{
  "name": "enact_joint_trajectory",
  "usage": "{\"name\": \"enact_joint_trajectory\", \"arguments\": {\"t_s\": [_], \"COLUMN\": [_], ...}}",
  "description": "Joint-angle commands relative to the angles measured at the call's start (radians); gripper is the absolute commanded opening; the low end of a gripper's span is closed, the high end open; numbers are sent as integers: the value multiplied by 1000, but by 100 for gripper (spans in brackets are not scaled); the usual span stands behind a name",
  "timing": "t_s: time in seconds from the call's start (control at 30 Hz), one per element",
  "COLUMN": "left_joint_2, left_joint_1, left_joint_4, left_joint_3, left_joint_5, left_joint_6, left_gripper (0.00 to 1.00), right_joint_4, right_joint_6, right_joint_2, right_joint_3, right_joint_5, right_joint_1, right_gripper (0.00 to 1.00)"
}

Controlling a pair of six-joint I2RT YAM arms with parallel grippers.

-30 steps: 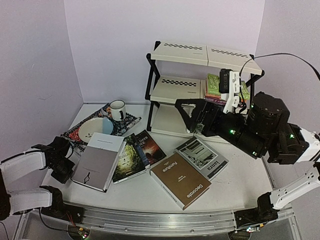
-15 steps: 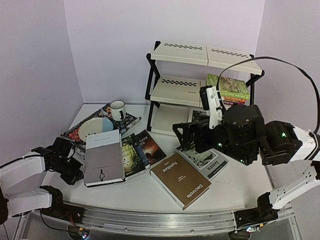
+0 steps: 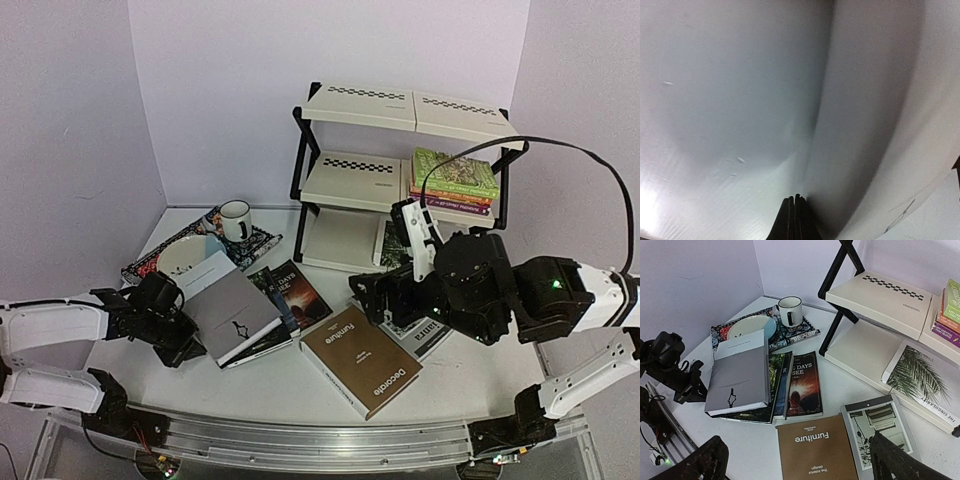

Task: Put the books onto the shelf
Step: Adjust the book in the book pile.

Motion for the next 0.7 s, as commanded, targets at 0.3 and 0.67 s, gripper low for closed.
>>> {"name": "enact_joint_trajectory", "arguments": {"t_s": [0.3, 0.67], "left_joint_2": [278, 102], "left_joint_1": [-223, -215], "left_joint_4": [231, 138], "left_joint_3": [250, 321], "left_joint_5": [-69, -154], "left_joint_6": [-40, 182], "left_gripper": [0, 17], "right_joint_4": [4, 5], "right_joint_6": [-138, -232], "right_joint_2": [0, 115], "right_joint_3": [-42, -19], "right_joint_5": [-51, -113], "right_joint_1": [-2, -2], "right_gripper": [98, 98]}}
